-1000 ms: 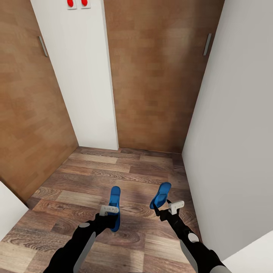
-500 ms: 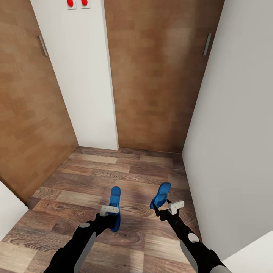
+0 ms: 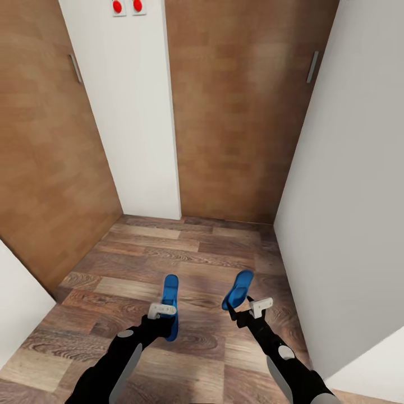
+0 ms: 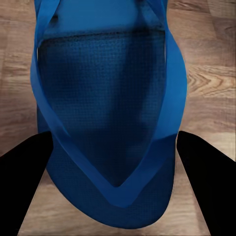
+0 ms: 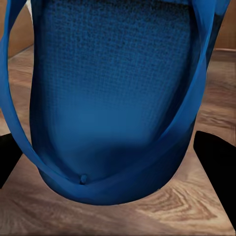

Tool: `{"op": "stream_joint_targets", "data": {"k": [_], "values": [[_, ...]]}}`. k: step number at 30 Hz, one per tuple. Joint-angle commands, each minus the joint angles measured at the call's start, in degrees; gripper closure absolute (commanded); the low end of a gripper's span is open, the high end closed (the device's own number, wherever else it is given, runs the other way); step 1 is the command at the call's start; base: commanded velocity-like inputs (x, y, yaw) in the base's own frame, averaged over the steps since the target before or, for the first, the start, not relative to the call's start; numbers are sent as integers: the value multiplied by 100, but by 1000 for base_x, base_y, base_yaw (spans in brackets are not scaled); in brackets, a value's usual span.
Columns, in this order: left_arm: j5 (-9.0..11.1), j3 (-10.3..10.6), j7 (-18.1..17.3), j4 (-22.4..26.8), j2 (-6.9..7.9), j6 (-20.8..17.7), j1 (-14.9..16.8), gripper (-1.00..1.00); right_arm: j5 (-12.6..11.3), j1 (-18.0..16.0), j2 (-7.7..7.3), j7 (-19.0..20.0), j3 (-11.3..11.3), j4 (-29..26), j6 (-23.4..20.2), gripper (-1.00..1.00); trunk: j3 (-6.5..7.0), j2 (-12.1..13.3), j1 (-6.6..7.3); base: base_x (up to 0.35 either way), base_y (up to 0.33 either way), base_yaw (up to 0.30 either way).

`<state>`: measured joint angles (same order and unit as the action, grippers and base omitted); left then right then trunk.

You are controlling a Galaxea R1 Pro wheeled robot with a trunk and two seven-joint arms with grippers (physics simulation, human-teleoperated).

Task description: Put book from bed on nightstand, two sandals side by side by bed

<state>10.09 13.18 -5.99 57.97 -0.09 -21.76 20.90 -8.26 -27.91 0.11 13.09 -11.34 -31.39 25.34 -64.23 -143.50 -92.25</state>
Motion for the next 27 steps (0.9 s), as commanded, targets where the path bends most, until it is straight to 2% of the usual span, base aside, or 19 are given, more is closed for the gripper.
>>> {"op": "stream_joint_targets", "data": {"k": [1,14,27], "values": [[46,0,-1,4,0,-31,2,100,-62,-4,-2,36,-9,4,15,100,-4,-2,3,-161,237,0],[54,0,-7,4,0,-30,-5,100,-55,-4,-2,35,-9,8,15,100,-4,-2,3,-23,38,0],[60,9,-14,4,-8,-39,-7,100,-76,-4,-3,35,-4,67,10,100,284,15,37,0,0,0]]}}
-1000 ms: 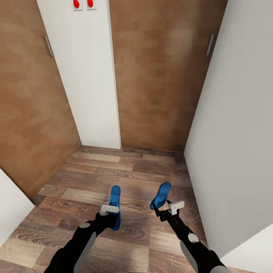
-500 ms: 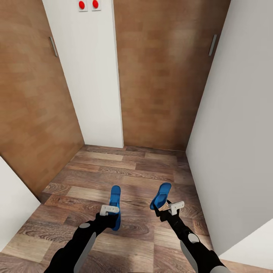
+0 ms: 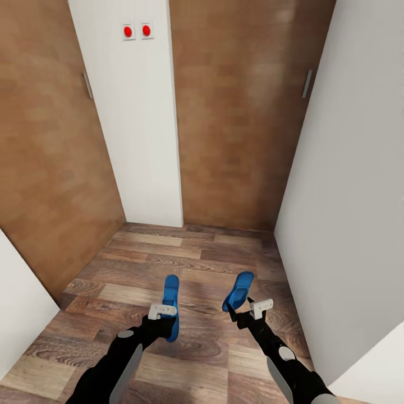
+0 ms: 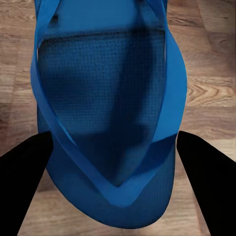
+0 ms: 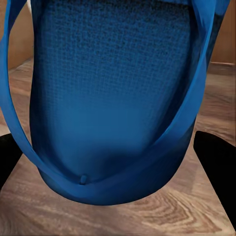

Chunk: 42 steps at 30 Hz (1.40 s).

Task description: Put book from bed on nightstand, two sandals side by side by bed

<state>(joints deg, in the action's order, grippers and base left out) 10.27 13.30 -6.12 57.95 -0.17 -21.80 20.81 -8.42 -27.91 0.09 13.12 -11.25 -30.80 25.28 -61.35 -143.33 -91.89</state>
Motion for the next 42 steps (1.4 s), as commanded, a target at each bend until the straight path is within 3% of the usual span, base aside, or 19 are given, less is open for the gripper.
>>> {"op": "stream_joint_targets", "data": {"k": [1,8,16,19,21,24,25,28,33,35,36,38,42], "values": [[43,-2,-2,6,0,-35,2,100,-77,-4,-4,33,-11,61,19,100,18,0,4,0,0,0],[44,-2,-11,6,0,-38,2,100,-173,-4,-6,-3,14,219,59,100,173,9,22,0,0,0],[51,-4,-19,6,5,-43,2,100,-418,-4,-9,47,10,566,2,100,317,330,197,0,0,0],[53,-11,-57,6,14,-50,2,100,-415,-4,-11,110,-14,589,-422,100,370,450,263,0,0,0],[54,-20,-277,6,25,-52,2,100,-411,-4,-19,759,-15,592,-983,100,406,530,307,0,0,0],[48,-33,-603,1,42,-52,2,100,-416,-4,-35,2087,17,593,-1672,100,460,651,373,0,0,0],[47,-35,-646,0,46,-52,2,100,-415,-4,-42,2297,24,593,-1797,100,478,691,395,0,0,0],[50,-37,-709,-2,53,-52,2,100,-415,-4,-50,2578,29,589,-1967,100,532,811,461,0,0,0],[53,-37,-731,3,157,-52,2,100,-415,-4,-82,2680,37,525,-2023,100,622,1012,571,0,0,0],[52,-41,-729,4,171,-52,2,100,-418,-4,-164,2685,49,520,-2025,100,658,1092,615,0,0,0],[51,-46,-726,5,229,-55,-4,100,-421,-4,-377,2691,56,516,-2027,100,676,1132,637,0,0,0],[53,-68,-725,3,292,-54,-8,100,-426,-4,-621,2694,60,517,-2027,100,712,1212,680,0,0,0],[61,-82,-736,-12,386,-52,-20,100,-481,-2,-928,2903,61,578,-2027,100,783,1373,768,0,0,0]]}}
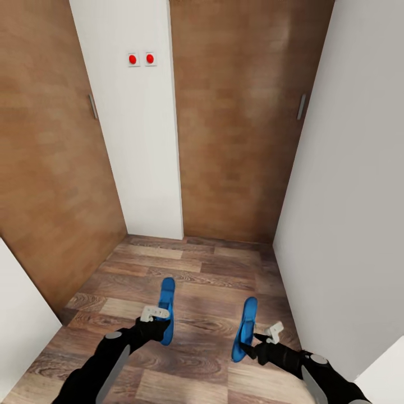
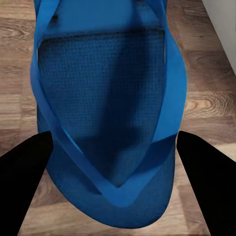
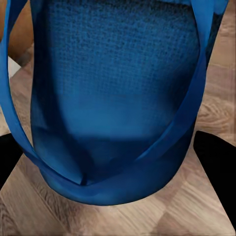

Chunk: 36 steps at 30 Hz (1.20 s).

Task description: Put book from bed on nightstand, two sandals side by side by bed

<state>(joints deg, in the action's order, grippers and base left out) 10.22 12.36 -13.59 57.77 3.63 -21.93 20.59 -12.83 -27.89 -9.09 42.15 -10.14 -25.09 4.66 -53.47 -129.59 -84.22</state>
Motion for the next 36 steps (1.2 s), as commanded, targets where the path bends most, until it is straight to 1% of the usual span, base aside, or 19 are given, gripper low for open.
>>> {"op": "stream_joint_targets", "data": {"k": [1,2,4,5,7,9,11,14,18,22,31,34,36], "values": [[71,4,-12,-20,54,-40,-1,100,-116,-2,-76,149,-50,20,35,100,13,39,24,0,0,0],[82,-11,-150,-140,129,-31,-6,100,-353,2,-220,485,-50,38,38,100,31,79,46,0,0,0],[157,-39,-431,-308,229,28,-9,100,-709,8,-396,916,-50,118,42,100,67,160,89,0,0,0],[195,-59,-511,-366,268,69,-9,100,-792,9,-425,1023,-50,156,42,100,85,200,111,0,0,0],[338,-126,-729,-568,384,240,-10,100,-994,10,-494,1313,-54,275,43,100,121,280,155,0,0,0],[462,-163,-838,-823,449,434,-11,100,-1087,11,-525,1451,-57,341,51,100,157,360,199,0,0,0],[501,-175,-874,-1144,465,577,-11,100,-1113,12,-525,1492,-58,367,70,100,193,440,243,0,0,0],[521,-180,-896,-1309,474,715,-11,100,-1123,12,-524,1507,-58,388,89,100,247,561,309,0,0,0],[525,-186,-899,-1346,479,737,-11,100,-1125,12,-523,1501,-58,425,105,100,318,721,397,0,0,0],[533,-182,-900,-1363,476,742,-11,100,-1125,12,-523,1497,-64,764,117,100,390,882,485,0,0,0],[534,-181,-897,-1373,465,741,-11,100,-1126,12,-525,1503,-58,865,117,100,552,1243,682,0,0,0],[534,-175,-884,-1422,447,742,-11,100,-1132,12,-531,1506,-58,1246,115,100,606,1363,748,0,0,0],[530,-169,-876,-1559,434,751,-11,100,-1133,12,-532,1504,-58,1483,115,100,641,1443,792,0,0,0]]}}
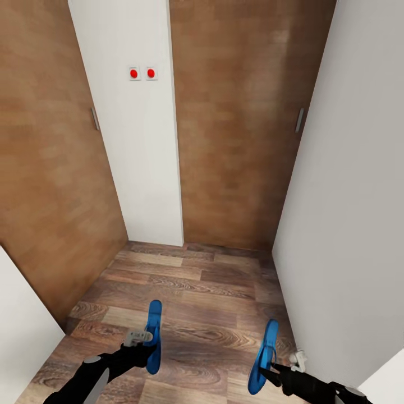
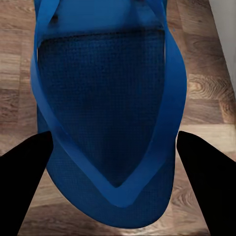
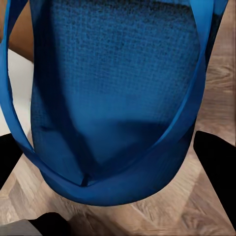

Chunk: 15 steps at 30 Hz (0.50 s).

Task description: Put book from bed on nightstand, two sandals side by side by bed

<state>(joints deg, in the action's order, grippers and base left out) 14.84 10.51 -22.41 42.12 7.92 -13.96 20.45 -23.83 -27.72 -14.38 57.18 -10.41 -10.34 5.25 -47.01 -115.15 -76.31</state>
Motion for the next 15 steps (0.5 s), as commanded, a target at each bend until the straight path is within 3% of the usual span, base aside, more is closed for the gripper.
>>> {"op": "stream_joint_targets", "data": {"k": [1,8,15], "values": [[64,17,8,-41,2,-44,3,100,-33,-6,-3,1,-31,64,55,100,14,39,24,0,0,0],[46,15,17,-625,-40,211,3,100,-32,-6,3,-32,-31,646,139,100,139,320,177,0,0,0],[37,21,17,-1516,-115,915,3,100,-33,-5,5,-34,-37,1060,337,100,265,601,331,0,0,0]]}}
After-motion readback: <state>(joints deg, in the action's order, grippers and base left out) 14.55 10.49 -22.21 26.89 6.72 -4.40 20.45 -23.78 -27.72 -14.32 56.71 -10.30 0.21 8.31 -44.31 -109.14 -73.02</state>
